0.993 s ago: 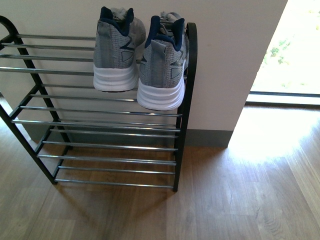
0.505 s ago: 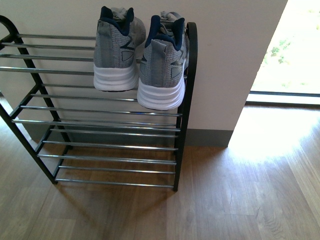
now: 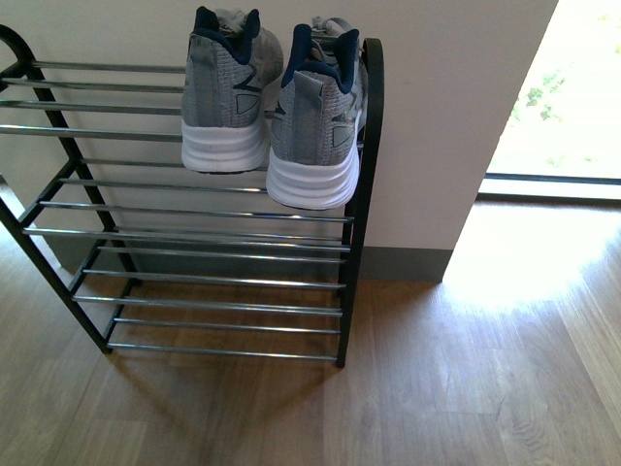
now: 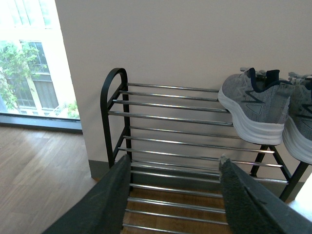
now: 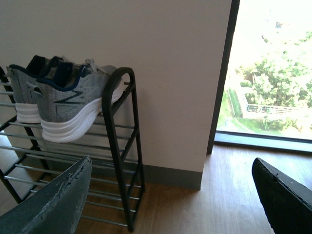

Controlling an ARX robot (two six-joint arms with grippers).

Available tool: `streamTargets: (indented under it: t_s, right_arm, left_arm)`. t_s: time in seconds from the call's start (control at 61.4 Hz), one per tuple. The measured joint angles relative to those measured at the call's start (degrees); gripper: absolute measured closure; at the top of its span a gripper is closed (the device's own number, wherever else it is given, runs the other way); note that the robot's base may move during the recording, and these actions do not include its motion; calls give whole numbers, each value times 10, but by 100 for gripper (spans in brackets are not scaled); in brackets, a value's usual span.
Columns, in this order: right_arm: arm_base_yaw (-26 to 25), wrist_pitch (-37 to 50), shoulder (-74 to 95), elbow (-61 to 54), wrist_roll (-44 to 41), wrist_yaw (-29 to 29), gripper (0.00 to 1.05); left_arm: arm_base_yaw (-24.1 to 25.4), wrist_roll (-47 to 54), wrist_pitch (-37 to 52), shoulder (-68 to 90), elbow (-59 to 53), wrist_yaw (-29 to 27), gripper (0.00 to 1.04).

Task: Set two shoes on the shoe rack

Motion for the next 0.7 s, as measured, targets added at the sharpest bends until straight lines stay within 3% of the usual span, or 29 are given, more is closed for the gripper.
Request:
streamTargets:
  t_s: [0.195,0.7]
  right_arm:
    - [0,0,0,0,0,0,9]
    - [0,0,0,0,0,0,9]
  left_arm:
    - [0,0,0,0,0,0,8]
    - [0,1,0,0,0,0,9]
